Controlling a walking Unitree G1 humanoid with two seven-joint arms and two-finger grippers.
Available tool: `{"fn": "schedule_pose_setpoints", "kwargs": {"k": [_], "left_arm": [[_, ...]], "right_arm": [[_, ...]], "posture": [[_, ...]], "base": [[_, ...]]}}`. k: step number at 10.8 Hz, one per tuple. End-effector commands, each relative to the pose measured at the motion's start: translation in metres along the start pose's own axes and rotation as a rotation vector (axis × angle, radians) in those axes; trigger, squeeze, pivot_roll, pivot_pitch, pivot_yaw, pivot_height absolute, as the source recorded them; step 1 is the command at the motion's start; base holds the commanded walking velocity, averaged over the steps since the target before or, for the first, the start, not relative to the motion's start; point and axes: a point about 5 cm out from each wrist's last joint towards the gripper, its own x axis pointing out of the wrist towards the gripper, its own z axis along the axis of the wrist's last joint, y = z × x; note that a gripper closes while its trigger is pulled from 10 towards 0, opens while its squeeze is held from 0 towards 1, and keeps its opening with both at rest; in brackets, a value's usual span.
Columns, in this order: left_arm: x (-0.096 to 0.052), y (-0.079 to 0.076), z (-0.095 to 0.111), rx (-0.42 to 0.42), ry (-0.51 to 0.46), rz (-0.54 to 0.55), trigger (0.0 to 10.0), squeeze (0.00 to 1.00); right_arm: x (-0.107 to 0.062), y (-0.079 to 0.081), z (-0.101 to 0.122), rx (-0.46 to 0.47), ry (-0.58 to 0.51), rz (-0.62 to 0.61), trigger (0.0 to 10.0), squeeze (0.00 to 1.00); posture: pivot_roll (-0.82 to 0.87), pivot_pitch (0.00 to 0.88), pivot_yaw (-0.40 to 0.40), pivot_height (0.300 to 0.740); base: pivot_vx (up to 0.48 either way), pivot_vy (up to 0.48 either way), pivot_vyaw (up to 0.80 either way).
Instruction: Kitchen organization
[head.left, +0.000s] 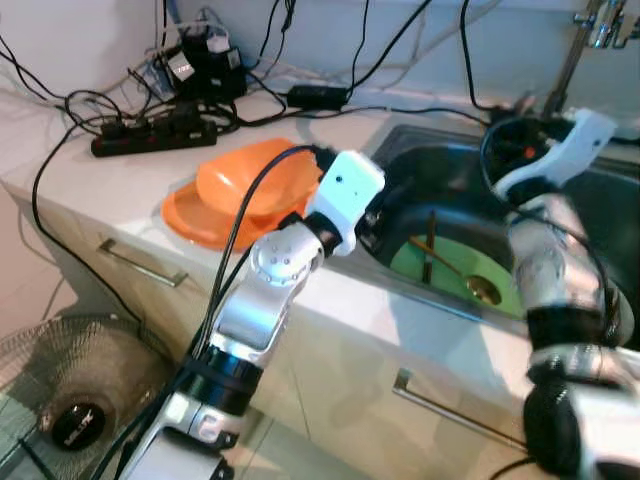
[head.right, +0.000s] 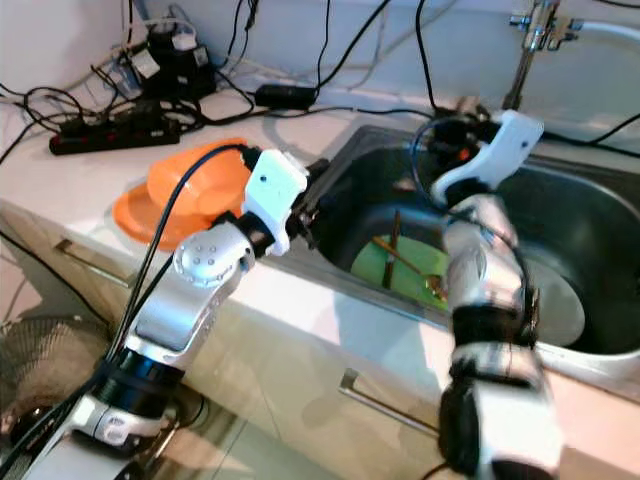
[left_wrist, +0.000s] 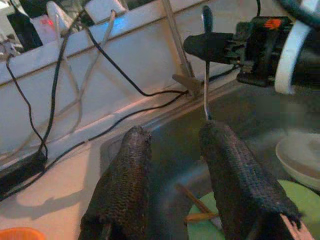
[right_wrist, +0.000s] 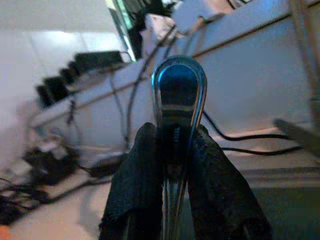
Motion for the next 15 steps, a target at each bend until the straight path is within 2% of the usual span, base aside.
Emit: {"fn": "schedule_pose_setpoints", "kwargs": {"k": [1,2,3,5,6,8,12,13,15], "left_arm": [[-0.003,0.001,-0.001,-0.001,0.013,-0.004,10.0,0.00],[-0.006,0.001,-0.005,-0.003,0.043,-0.012,10.0,0.00],[-0.013,-0.001,-0.021,-0.034,0.144,-0.021,10.0,0.00],[-0.019,-0.007,-0.038,-0.075,0.225,-0.014,10.0,0.00],[-0.019,-0.008,-0.043,-0.130,0.251,0.018,10.0,0.00],[-0.019,-0.013,-0.048,-0.174,0.282,0.021,10.0,0.00],[-0.020,-0.013,-0.051,-0.194,0.311,0.037,10.0,0.00],[-0.020,-0.013,-0.052,-0.197,0.315,0.036,10.0,0.00],[-0.021,-0.014,-0.052,-0.200,0.320,0.036,10.0,0.00]], "right_arm": [[0.002,0.006,-0.007,-0.054,0.030,0.015,10.0,0.00],[0.003,0.006,-0.017,-0.086,0.075,0.011,10.0,0.00],[0.000,0.008,-0.035,-0.131,0.148,0.022,10.0,0.00],[-0.005,0.007,-0.052,-0.166,0.209,0.008,10.0,0.00],[-0.008,0.006,-0.059,-0.189,0.236,0.004,10.0,0.00],[-0.016,0.002,-0.072,-0.215,0.293,-0.006,10.0,0.00],[-0.026,0.003,-0.088,-0.214,0.360,-0.006,10.0,0.00],[-0.026,0.004,-0.090,-0.214,0.364,-0.004,10.0,1.00],[-0.026,0.007,-0.091,-0.217,0.370,0.002,10.0,1.00]], "posture": [[0.13,0.001,0.077,0.740],[0.13,0.004,0.075,0.740],[0.14,0.008,0.072,0.740],[0.15,0.010,0.069,0.740],[0.16,0.011,0.067,0.740],[0.16,0.014,0.066,0.740],[0.16,0.025,0.065,0.740],[0.16,0.026,0.065,0.740],[0.16,0.029,0.062,0.740]], "base": [[0.000,0.000,0.00],[0.000,0.000,0.00],[0.000,0.000,0.00],[0.000,0.000,0.00],[0.000,0.000,0.00],[0.000,0.000,0.00],[0.000,0.000,0.00],[0.000,0.000,0.00],[0.000,0.000,0.00]]}}
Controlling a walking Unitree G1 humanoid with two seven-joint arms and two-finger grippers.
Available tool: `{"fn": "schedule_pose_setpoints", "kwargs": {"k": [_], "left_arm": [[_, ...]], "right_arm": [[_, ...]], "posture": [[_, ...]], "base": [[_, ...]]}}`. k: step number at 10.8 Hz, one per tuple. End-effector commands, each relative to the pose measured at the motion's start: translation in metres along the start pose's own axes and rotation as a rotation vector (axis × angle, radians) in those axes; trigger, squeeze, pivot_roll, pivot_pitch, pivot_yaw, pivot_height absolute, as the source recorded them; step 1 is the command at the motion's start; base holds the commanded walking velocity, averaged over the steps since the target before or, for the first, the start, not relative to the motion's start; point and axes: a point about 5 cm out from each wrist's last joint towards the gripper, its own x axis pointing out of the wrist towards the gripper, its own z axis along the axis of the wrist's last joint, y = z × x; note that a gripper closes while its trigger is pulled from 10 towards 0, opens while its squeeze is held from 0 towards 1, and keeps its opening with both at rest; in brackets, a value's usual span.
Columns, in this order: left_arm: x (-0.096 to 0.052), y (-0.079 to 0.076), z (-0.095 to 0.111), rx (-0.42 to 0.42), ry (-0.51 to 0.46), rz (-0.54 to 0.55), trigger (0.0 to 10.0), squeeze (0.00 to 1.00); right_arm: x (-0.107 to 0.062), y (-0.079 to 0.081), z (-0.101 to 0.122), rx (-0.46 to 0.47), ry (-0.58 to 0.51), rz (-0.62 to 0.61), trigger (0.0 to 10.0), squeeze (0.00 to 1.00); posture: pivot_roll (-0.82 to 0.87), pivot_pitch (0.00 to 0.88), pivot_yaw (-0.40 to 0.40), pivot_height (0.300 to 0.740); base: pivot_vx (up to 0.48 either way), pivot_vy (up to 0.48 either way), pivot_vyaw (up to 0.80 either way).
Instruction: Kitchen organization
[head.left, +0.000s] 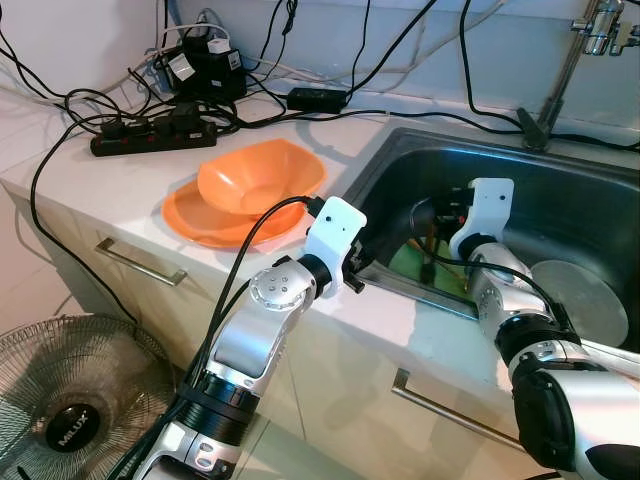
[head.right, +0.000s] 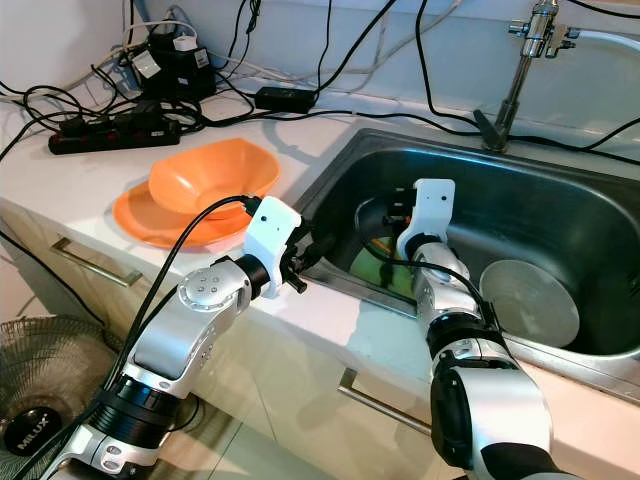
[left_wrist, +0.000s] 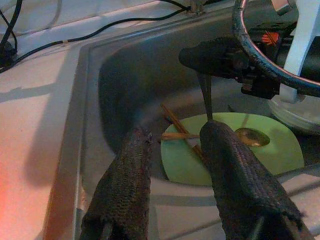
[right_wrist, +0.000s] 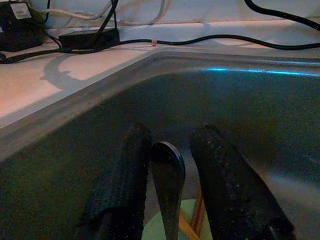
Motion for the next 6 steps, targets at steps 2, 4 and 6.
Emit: {"fn": "schedule_pose_setpoints", "kwargs": {"k": [2,4,6], "left_arm": [[-0.001,0.003,-0.005,-0.013,0.026,0.018,10.0,0.00],[-0.001,0.006,-0.002,0.021,0.009,0.044,10.0,0.00],[-0.001,0.012,0.002,0.050,-0.015,0.087,10.0,0.00]], "right_arm": [[0.002,0.007,0.001,-0.010,-0.004,0.016,10.0,0.00],[0.006,0.010,0.017,-0.010,-0.081,0.021,10.0,0.00],[0.011,0.013,0.049,0.001,-0.220,0.037,10.0,0.00]], "posture": [[0.16,0.030,0.062,0.740],[0.16,0.032,0.061,0.740],[0.15,0.036,0.063,0.740]], "base": [[0.000,0.000,0.00],[0.000,0.000,0.00],[0.000,0.000,0.00]]}}
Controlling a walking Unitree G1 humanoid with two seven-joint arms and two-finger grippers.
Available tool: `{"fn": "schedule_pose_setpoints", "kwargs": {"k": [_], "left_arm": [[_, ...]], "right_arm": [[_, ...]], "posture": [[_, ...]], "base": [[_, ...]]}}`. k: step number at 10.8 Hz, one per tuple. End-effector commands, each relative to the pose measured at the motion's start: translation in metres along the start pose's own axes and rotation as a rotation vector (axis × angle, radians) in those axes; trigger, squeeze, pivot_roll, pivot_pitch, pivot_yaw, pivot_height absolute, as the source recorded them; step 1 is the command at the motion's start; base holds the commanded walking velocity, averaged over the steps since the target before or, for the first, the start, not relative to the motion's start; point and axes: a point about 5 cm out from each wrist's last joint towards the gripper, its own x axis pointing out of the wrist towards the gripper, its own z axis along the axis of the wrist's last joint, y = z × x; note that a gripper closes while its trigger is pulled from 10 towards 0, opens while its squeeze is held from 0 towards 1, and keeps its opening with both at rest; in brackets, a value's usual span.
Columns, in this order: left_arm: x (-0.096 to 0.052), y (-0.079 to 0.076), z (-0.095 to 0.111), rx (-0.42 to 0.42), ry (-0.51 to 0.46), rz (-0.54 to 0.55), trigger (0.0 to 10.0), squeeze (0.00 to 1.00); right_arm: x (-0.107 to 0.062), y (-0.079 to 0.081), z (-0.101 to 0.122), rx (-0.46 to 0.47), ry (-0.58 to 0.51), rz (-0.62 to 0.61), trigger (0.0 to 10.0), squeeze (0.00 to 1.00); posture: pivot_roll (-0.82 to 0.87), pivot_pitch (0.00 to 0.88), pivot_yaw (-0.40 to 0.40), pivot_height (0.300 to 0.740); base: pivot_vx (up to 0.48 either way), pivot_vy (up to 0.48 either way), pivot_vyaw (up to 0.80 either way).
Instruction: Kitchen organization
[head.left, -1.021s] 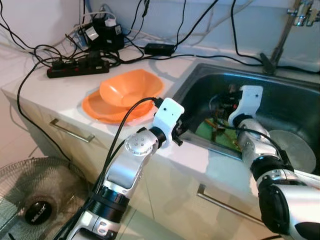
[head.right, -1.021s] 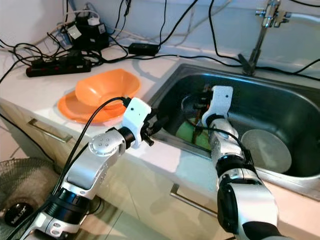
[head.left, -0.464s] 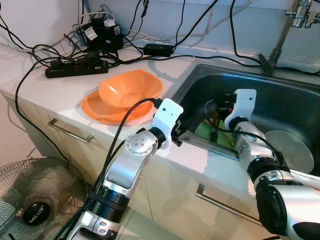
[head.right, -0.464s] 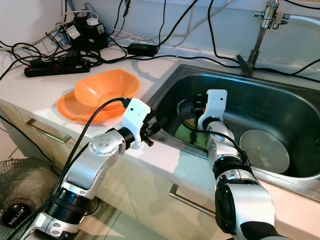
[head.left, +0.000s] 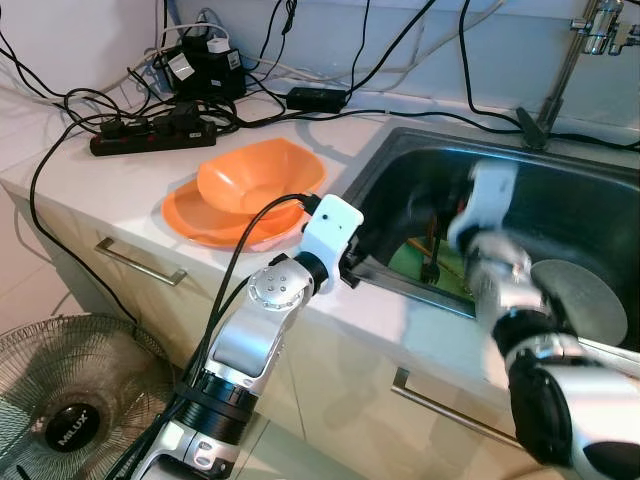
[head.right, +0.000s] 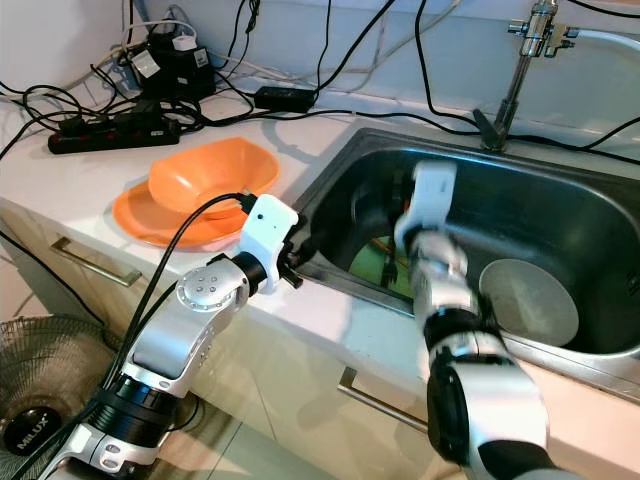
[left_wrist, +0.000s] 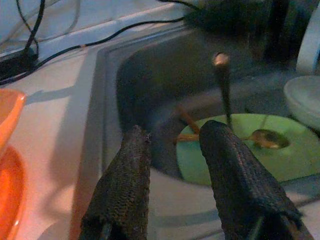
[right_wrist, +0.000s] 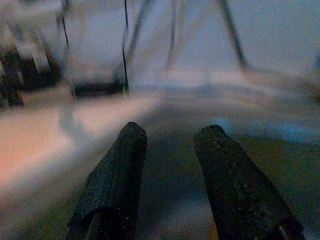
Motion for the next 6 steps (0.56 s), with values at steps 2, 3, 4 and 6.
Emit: {"fn": "schedule_pose_setpoints", "kwargs": {"k": [2,3,4,6], "left_arm": [[0.001,0.009,0.005,0.033,-0.012,0.041,10.0,0.00],[0.002,0.010,0.005,0.039,-0.014,0.046,10.0,0.00],[0.002,0.011,0.005,0.045,-0.015,0.050,10.0,0.00],[0.002,0.014,0.006,0.082,-0.021,0.066,10.0,0.00]], "right_arm": [[0.012,0.004,0.042,-0.015,-0.177,0.015,10.0,0.00],[0.013,0.004,0.053,-0.026,-0.218,0.014,10.0,0.00],[0.014,0.004,0.057,-0.027,-0.233,0.015,10.0,0.00],[0.012,0.008,0.060,-0.022,-0.247,0.033,10.0,0.00]], "posture": [[0.14,0.037,0.064,0.740],[0.14,0.037,0.065,0.740],[0.14,0.037,0.065,0.740],[0.14,0.039,0.065,0.740]], "base": [[0.000,0.000,0.00],[0.000,0.000,0.00],[0.000,0.000,0.00],[0.000,0.000,0.00]]}}
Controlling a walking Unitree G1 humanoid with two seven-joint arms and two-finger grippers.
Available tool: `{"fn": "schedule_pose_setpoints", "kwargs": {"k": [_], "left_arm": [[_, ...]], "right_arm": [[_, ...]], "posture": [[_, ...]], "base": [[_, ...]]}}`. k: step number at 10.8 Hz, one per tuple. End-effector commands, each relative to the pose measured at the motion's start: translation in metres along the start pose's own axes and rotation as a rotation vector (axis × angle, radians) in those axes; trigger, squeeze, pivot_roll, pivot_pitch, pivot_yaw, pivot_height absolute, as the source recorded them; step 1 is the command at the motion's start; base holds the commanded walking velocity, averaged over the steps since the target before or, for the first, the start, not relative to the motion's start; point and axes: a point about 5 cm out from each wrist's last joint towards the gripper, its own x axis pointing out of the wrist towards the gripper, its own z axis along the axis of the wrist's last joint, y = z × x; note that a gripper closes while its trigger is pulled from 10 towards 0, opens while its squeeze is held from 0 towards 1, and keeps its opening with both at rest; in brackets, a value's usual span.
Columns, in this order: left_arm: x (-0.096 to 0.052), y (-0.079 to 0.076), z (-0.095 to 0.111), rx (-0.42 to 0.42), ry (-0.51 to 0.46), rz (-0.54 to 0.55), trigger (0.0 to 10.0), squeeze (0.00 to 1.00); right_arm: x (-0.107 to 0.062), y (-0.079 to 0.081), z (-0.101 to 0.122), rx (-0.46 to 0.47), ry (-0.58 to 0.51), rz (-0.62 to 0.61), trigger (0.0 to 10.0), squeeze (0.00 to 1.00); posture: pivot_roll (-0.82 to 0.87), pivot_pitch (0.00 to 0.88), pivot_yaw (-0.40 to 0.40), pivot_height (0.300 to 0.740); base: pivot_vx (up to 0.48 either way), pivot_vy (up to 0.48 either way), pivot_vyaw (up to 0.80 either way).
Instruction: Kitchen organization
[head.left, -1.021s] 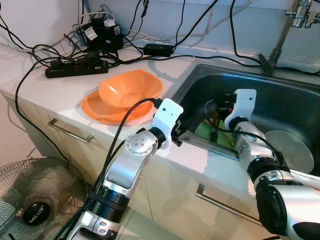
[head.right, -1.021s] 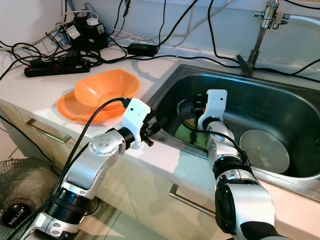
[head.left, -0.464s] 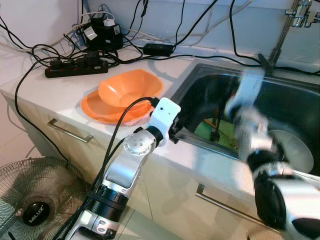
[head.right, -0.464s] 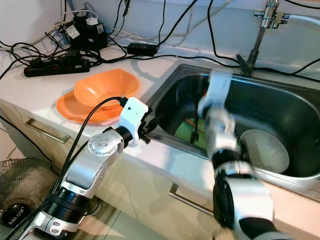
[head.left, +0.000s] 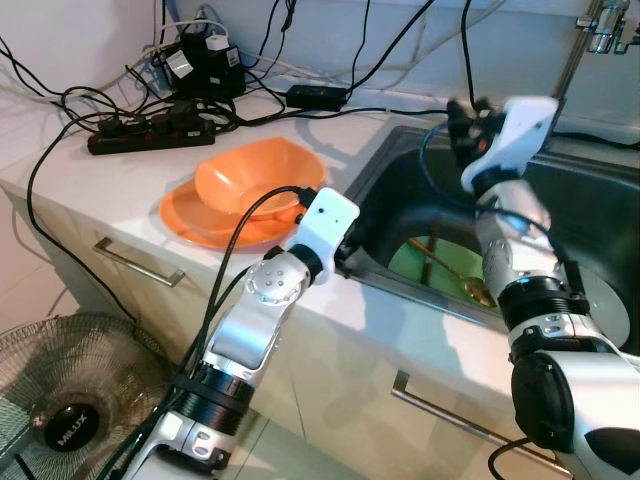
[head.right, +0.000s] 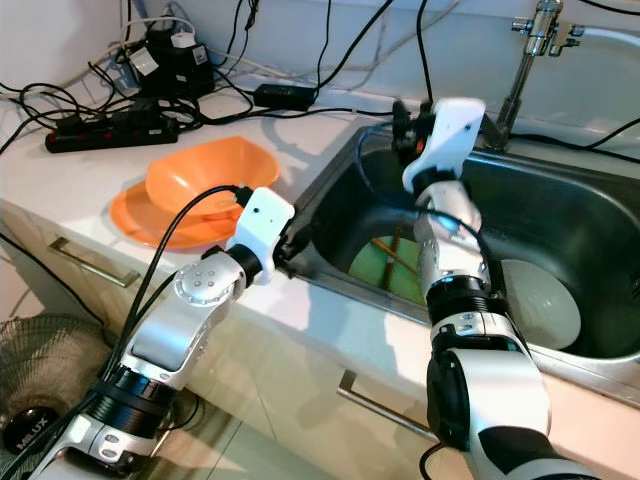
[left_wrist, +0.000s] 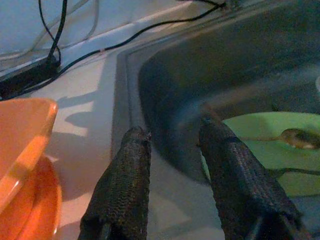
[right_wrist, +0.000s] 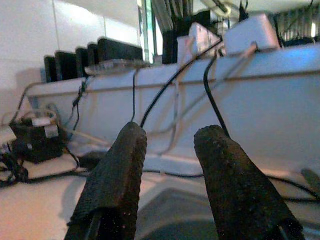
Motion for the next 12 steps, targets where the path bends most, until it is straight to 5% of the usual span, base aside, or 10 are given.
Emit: {"fn": "schedule_pose_setpoints", "kwargs": {"k": [1,3,6,8,9,10,11,12], "left_arm": [[0.000,0.007,0.004,0.020,-0.013,0.029,10.0,0.00],[-0.003,0.013,0.009,0.127,-0.026,0.050,10.0,0.00],[-0.012,0.027,0.027,0.485,0.011,0.078,10.0,0.00],[-0.016,0.036,0.034,0.557,0.029,0.095,10.0,0.00],[-0.021,0.045,0.037,0.566,0.047,0.105,10.0,1.00],[-0.024,0.051,0.038,0.586,0.069,0.124,10.0,1.00],[-0.030,0.063,0.025,0.590,0.137,0.103,10.0,0.59],[-0.034,0.069,0.020,0.604,0.171,0.095,10.0,0.00]], "right_arm": [[-0.002,0.006,-0.001,0.017,-0.001,0.022,10.0,0.00],[-0.020,0.019,-0.022,0.106,0.057,0.054,10.0,0.00],[-0.050,0.039,-0.047,0.253,0.154,0.145,10.0,0.00],[-0.052,0.042,-0.048,0.272,0.164,0.150,10.0,0.00],[-0.051,0.044,-0.045,0.281,0.170,0.164,10.0,0.00],[-0.050,0.045,-0.044,0.283,0.171,0.168,10.0,0.00],[-0.051,0.046,-0.044,0.283,0.173,0.172,10.0,0.00],[-0.051,0.047,-0.045,0.281,0.178,0.173,10.0,0.00]], "posture": [[0.14,0.031,0.065,0.740],[0.14,0.018,0.070,0.740],[0.15,0.003,0.069,0.740],[0.15,0.000,0.070,0.740],[0.16,0.000,0.069,0.740],[0.16,0.000,0.068,0.740],[0.16,0.000,0.066,0.740],[0.16,0.000,0.065,0.740]], "base": [[0.000,0.000,0.00],[0.000,0.000,0.00],[0.000,0.000,0.00],[0.000,0.000,0.00],[0.000,0.000,0.00],[0.000,0.000,0.00],[0.000,0.000,0.00],[0.000,0.000,0.00]]}}
